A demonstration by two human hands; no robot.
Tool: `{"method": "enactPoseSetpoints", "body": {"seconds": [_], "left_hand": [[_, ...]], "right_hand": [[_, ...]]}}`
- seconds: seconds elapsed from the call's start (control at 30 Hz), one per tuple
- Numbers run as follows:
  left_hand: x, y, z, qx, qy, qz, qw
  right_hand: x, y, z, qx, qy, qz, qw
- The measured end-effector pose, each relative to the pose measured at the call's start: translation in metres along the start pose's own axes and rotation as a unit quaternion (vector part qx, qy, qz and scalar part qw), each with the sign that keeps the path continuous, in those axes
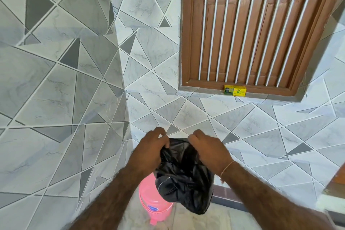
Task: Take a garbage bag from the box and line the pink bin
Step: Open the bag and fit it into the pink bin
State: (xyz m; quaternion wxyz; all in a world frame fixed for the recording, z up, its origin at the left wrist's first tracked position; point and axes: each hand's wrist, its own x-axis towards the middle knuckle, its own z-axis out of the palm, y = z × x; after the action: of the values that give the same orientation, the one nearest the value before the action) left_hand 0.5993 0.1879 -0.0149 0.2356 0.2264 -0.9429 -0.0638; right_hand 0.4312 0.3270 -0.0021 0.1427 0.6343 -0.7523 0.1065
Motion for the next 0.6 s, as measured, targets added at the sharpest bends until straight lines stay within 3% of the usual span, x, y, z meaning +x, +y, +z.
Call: {"method": "enactPoseSetpoints", "body": {"seconds": [0.13, 0.33, 0.43, 0.5, 0.6], "left_hand": [[0.000, -0.013, 0.003, 0.194, -0.050, -0.007, 0.980], [-0.013, -0.030, 0.007, 0.253, -0.070, -0.159, 0.952], [-0.020, -0.036, 0.009, 0.189, -0.049, -0.279, 0.940], [-0.022, -0.035, 0.012, 0.058, 0.025, -0.377, 0.924], [-0.019, -0.029, 0.016, -0.156, 0.123, -0.451, 0.870]], "right_hand": [[-0.017, 0.013, 0.020, -0.099, -0.122, -0.019, 0.987], [-0.036, 0.025, 0.031, -0.123, -0.168, 0.045, 0.977], [-0.041, 0.038, 0.030, -0.135, -0.178, 0.110, 0.968], [-0.044, 0.041, 0.026, -0.138, -0.160, 0.147, 0.966], [-0.046, 0.041, 0.020, -0.140, -0.142, 0.210, 0.957]]}}
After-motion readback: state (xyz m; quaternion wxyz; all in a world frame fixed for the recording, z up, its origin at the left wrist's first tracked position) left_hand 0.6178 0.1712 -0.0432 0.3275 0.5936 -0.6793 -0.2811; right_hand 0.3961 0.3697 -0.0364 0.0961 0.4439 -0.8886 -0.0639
